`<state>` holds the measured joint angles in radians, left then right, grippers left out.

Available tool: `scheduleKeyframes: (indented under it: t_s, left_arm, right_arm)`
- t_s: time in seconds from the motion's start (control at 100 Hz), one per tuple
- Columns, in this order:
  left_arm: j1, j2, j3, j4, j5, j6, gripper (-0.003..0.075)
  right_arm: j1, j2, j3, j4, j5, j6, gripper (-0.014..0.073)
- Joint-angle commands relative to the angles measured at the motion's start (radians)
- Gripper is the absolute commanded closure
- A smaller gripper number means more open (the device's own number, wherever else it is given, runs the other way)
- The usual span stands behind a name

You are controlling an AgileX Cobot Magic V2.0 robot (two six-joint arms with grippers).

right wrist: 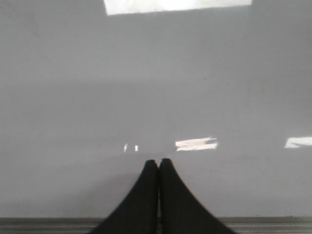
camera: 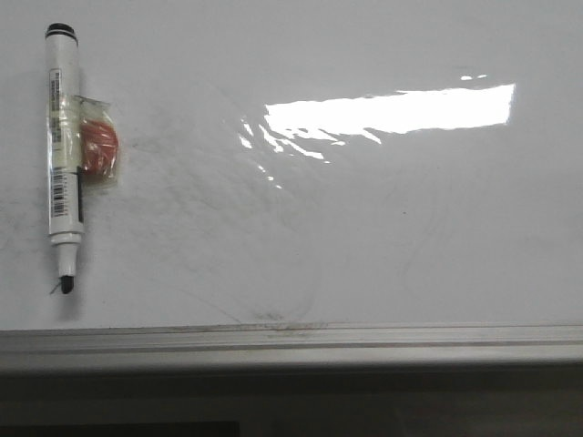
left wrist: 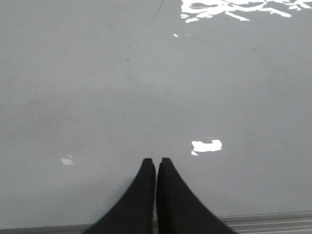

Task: Write number 9 on whiteboard

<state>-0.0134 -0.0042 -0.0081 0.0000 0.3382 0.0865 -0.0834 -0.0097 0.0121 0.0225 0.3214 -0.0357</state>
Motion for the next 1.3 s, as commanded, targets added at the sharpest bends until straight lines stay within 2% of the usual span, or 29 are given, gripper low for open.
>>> scheduleKeyframes:
  t_s: [0.0, 0.5, 0.59, 0.86, 1.05, 1.29]
  left_arm:
    - [-0.005, -0.028, 0.042, 0.000, -0.040, -0.008, 0.0741]
    - [-0.005, -0.028, 0.042, 0.000, -0.040, -0.007, 0.0741]
    - [-0.005, -0.028, 0.042, 0.057, -0.040, 0.002, 0.0741]
    - [-0.005, -0.028, 0.042, 0.070, -0.134, 0.002, 0.0741]
    - [-0.005, -0.028, 0.042, 0.068, -0.145, 0.002, 0.0741]
    - [-0.005, -0.028, 0.042, 0.058, -0.174, 0.002, 0.0741]
  right_arm:
    - [-0.004, -0.023, 0.011, -0.001, -0.023, -0.008, 0.0657]
    - [-0.004, -0.023, 0.011, -0.001, -0.023, -0.008, 0.0657]
    - [-0.004, -0.023, 0.011, -0.001, -0.023, -0.008, 0.0657]
    - [-0.004, -0.023, 0.011, -0.001, -0.036, -0.008, 0.0657]
    - [-0.004, -0.023, 0.011, 0.007, -0.039, -0.008, 0.0657]
    - [-0.004, -0.023, 0.011, 0.010, -0.154, -0.008, 0.0657]
